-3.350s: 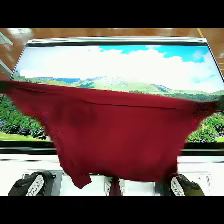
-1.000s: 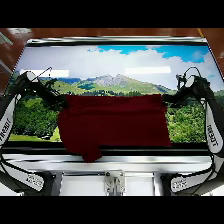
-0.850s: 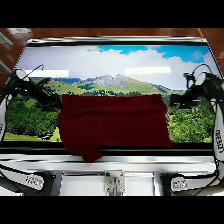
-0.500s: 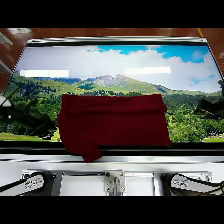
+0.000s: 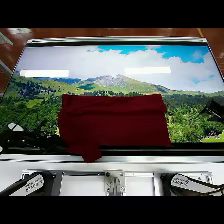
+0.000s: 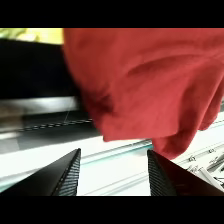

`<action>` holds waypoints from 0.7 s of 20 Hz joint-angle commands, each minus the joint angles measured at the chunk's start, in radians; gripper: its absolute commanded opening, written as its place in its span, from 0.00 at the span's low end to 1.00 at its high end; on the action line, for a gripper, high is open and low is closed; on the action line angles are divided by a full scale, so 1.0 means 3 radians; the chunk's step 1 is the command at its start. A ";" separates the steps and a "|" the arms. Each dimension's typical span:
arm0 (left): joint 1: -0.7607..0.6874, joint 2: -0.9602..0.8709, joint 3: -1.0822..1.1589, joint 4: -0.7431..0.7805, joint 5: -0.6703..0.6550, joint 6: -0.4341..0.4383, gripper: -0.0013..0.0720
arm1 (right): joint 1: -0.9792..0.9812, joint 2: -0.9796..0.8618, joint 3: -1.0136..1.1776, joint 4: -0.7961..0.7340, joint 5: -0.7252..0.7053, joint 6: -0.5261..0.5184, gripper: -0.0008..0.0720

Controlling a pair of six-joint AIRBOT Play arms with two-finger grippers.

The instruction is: Fold the shirts.

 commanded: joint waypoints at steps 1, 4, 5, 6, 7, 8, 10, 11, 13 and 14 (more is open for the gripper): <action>-0.0276 -0.0168 -0.0067 -0.0202 0.0287 0.0024 0.68 | -0.0011 0.0004 -0.0056 -0.0051 -0.0010 -0.0023 0.77; -0.0441 -0.0329 -0.0067 -0.0276 0.0445 0.0028 0.53 | -0.0013 0.0004 -0.0301 0.0019 -0.0008 -0.0078 0.92; -0.0491 -0.0380 -0.0067 -0.0296 0.0460 0.0055 0.41 | -0.0011 0.0004 -0.0435 0.0089 0.0005 -0.0135 0.92; -0.0518 -0.0412 -0.0067 -0.0340 0.0458 0.0118 0.31 | -0.0011 0.0004 -0.0582 0.0155 0.0029 -0.0193 0.92; -0.0532 -0.0423 -0.0066 -0.0407 0.0444 0.0219 0.18 | -0.0011 0.0004 -0.0754 0.0237 0.0039 -0.0242 0.92; -0.0532 -0.0421 -0.0065 -0.0482 0.0416 0.0323 0.07 | -0.0011 0.0004 -0.0971 0.0357 0.0038 -0.0301 0.92; -0.0529 -0.0417 -0.0057 -0.0586 0.0364 0.0401 0.07 | -0.0011 0.0004 -0.1395 0.0680 0.0034 -0.0568 0.92; -0.0529 -0.0417 -0.0057 -0.0594 0.0334 0.0402 0.07 | -0.0011 0.0004 -0.1553 0.0763 0.0010 -0.0657 0.92; -0.0528 -0.0417 -0.0057 -0.0594 0.0282 0.0423 0.07 | -0.0011 0.0004 -0.1770 0.0773 -0.0116 -0.0678 0.92; -0.0528 -0.0417 -0.0057 -0.0594 0.0267 0.0423 0.07 | -0.0011 0.0004 -0.1832 0.0778 -0.0160 -0.0678 0.89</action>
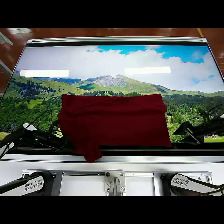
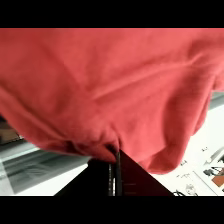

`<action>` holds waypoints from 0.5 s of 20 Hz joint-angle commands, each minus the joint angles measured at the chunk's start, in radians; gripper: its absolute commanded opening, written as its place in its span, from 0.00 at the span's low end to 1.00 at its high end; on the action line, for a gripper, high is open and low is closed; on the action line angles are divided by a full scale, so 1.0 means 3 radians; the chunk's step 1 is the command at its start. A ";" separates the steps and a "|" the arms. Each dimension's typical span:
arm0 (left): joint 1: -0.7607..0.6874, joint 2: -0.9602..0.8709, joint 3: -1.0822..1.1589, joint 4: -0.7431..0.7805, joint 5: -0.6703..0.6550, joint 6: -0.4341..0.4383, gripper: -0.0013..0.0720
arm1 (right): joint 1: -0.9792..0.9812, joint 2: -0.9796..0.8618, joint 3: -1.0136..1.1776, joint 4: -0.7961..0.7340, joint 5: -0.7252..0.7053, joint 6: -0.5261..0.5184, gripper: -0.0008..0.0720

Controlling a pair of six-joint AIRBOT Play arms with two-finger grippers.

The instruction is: Fold the shirts.

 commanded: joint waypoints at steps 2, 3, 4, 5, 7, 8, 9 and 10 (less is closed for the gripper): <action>-0.0009 0.0010 0.0004 -0.0062 -0.0071 0.0069 0.07 | -0.0001 0.0001 -0.0422 0.0174 -0.0201 -0.0140 0.89; -0.0009 0.0028 0.0004 -0.0062 -0.0072 0.0070 0.07 | -0.0001 0.0001 -0.0459 0.0189 -0.0262 -0.0132 0.89; -0.0009 0.0048 0.0004 -0.0062 -0.0076 0.0070 0.07 | -0.0001 0.0001 -0.0511 0.0248 -0.0338 -0.0130 0.89; -0.0009 0.0066 0.0004 -0.0062 -0.0102 0.0095 0.07 | 0.0017 0.0000 -0.0584 0.0315 -0.0422 -0.0130 0.89; -0.0006 0.0079 0.0004 -0.0062 -0.0151 0.0097 0.07 | 0.0107 0.0000 -0.0708 0.0327 -0.0573 -0.0130 0.89; -0.0006 0.0088 0.0004 -0.0062 -0.0153 0.0097 0.07 | 0.0197 -0.0010 -0.0755 0.0329 -0.0637 -0.0126 0.89; -0.0006 0.0092 0.0009 -0.0062 -0.0153 0.0097 0.07 | 0.0300 -0.0034 -0.0767 0.0332 -0.0671 -0.0123 0.88; -0.0006 0.0093 0.0033 -0.0061 -0.0169 0.0098 0.07 | 0.0389 -0.0048 -0.0767 0.0340 -0.0711 -0.0117 0.77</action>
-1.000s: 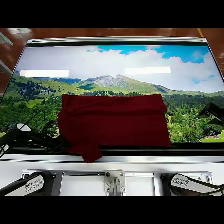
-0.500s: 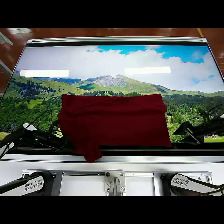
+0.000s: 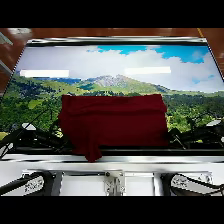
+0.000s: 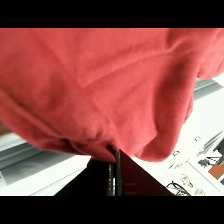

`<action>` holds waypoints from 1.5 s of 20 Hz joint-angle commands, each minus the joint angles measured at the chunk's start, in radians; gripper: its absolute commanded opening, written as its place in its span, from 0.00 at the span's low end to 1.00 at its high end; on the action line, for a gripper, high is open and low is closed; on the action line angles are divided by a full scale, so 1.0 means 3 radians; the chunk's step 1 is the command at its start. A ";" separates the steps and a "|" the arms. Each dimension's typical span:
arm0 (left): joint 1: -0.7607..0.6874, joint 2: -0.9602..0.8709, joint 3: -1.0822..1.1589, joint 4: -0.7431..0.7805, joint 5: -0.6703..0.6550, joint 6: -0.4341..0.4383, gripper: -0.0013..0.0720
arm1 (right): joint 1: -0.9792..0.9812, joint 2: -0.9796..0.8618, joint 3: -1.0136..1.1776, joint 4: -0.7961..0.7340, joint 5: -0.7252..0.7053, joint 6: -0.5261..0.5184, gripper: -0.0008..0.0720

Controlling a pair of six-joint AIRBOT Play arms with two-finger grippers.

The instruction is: Fold the shirts.

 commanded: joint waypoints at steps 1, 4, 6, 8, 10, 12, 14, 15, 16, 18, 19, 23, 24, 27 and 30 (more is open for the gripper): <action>0.0001 0.0019 0.0083 -0.0001 -0.0072 0.0052 0.07 | 0.0273 -0.0029 -0.0088 0.0031 -0.0338 -0.0014 0.57; 0.0003 0.0050 0.0478 0.0024 -0.0238 0.0319 0.07 | 0.0380 0.0009 0.0100 0.0310 -0.0242 -0.0341 0.11; 0.0003 0.0057 0.0909 0.0024 -0.0275 0.0259 0.07 | 0.0380 0.0097 0.0376 0.0488 -0.0239 -0.0404 0.11; 0.0000 0.0028 0.1364 0.0108 -0.0149 0.0146 0.07 | 0.0402 0.0113 0.0698 0.0548 -0.0299 -0.0181 0.10; -0.0003 -0.0137 0.1740 0.0160 -0.0037 0.0052 0.07 | 0.0554 0.0099 0.0949 0.0445 -0.0538 -0.0092 0.10; -0.0004 -0.0453 0.2078 0.0160 -0.0055 -0.0088 0.07 | 0.0806 0.0000 0.1160 0.0319 -0.0858 0.0039 0.10; -0.0003 -0.0805 0.2434 0.0160 -0.0058 -0.0238 0.07 | 0.1027 -0.0211 0.1405 0.0154 -0.1100 0.0226 0.10; -0.0003 -0.0980 0.2628 0.0159 -0.0058 -0.0310 0.07 | 0.1104 -0.0341 0.1539 0.0074 -0.1185 0.0318 0.10; -0.0005 -0.1130 0.2803 0.0159 -0.0058 -0.0376 0.07 | 0.1151 -0.0467 0.1657 0.0042 -0.1231 0.0387 0.10; -0.0014 -0.1418 0.3128 0.0158 -0.0060 -0.0477 0.07 | 0.1231 -0.0731 0.1882 0.0045 -0.1261 0.0441 0.10; -0.0027 -0.1549 0.3257 0.0160 -0.0060 -0.0518 0.07 | 0.1256 -0.0841 0.1968 0.0042 -0.1266 0.0446 0.10; -0.0025 -0.1912 0.3455 0.0159 -0.0057 -0.0584 0.07 | 0.1273 -0.1106 0.2066 -0.0008 -0.1389 0.0633 0.11; -0.0027 -0.1975 0.3459 0.0159 -0.0058 -0.0598 0.07 | 0.1273 -0.1143 0.2066 -0.0014 -0.1390 0.0633 0.11; -0.0027 -0.2085 0.3459 0.0159 -0.0089 -0.0642 0.15 | 0.1273 -0.1169 0.2066 0.0005 -0.1403 0.0628 0.25; 0.0034 -0.2074 0.3548 0.0168 -0.0395 -0.0554 0.87 | 0.1216 -0.1001 0.2066 0.0093 -0.1324 0.0390 0.74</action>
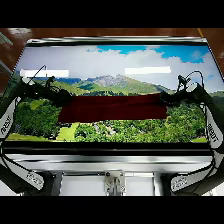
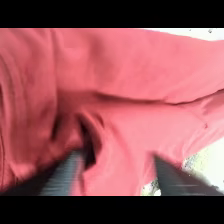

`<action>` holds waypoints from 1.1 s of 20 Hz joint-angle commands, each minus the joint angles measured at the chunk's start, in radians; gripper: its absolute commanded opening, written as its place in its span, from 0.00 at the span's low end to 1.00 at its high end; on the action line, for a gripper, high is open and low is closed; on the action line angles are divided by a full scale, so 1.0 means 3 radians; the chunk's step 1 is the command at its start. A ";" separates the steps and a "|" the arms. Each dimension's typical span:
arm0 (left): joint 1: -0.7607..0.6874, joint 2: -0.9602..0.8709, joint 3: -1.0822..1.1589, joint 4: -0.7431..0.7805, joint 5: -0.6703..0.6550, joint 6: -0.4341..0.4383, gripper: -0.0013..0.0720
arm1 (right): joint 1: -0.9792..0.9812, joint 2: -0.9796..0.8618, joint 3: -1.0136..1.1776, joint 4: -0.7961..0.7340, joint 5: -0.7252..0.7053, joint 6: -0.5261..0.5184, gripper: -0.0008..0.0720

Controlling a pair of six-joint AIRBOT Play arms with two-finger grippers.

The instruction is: Fold the shirts.

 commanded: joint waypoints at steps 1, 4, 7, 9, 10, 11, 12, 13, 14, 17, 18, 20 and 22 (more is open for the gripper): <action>0.0089 -0.0048 0.0141 0.0006 -0.0329 0.0019 0.86 | -0.0086 0.0165 0.0013 0.0034 0.0083 -0.0195 0.75; 0.0206 0.0018 0.0284 -0.0003 -0.0539 -0.0130 0.82 | -0.0390 0.0235 0.0013 0.0079 0.0159 0.0025 0.89; 0.0192 0.0158 0.0285 -0.0003 -0.0598 -0.0127 0.82 | -0.0570 0.0052 0.0011 0.0348 0.0359 0.0067 0.89; 0.0145 0.0217 0.0284 -0.0003 -0.0607 -0.0128 0.82 | -0.0542 -0.0102 0.0011 0.0507 0.0421 -0.0014 0.89; 0.0117 0.0238 0.0284 -0.0003 -0.0607 -0.0130 0.82 | -0.0519 -0.0175 0.0011 0.0570 0.0420 -0.0020 0.89; 0.0085 0.0257 0.0285 -0.0003 -0.0607 -0.0130 0.82 | -0.0479 -0.0238 0.0011 0.0629 0.0411 -0.0029 0.89; 0.0051 0.0278 0.0285 -0.0003 -0.0605 -0.0130 0.82 | -0.0446 -0.0285 0.0013 0.0674 0.0399 -0.0052 0.89; 0.0022 0.0295 0.0285 -0.0003 -0.0600 -0.0128 0.82 | -0.0407 -0.0323 0.0013 0.0692 0.0402 -0.0061 0.89; -0.0008 0.0315 0.0285 -0.0003 -0.0577 -0.0128 0.82 | -0.0366 -0.0351 0.0013 0.0687 0.0408 -0.0061 0.88; -0.0094 0.0352 0.0285 -0.0102 -0.0437 -0.0128 0.82 | -0.0270 -0.0365 0.0013 0.0703 0.0458 -0.0177 0.43; -0.0126 0.0354 0.0285 -0.0219 -0.0380 -0.0128 0.82 | -0.0268 -0.0359 0.0013 0.0781 0.0521 -0.0292 0.41; -0.0212 0.0352 0.0284 -0.0412 -0.0200 -0.0128 0.82 | -0.0285 -0.0271 0.0013 0.0882 0.0659 -0.0540 0.11; -0.0360 0.0346 0.0282 -0.0525 0.0011 -0.0127 0.39 | -0.0322 -0.0032 0.0013 0.0881 0.0716 -0.0657 0.11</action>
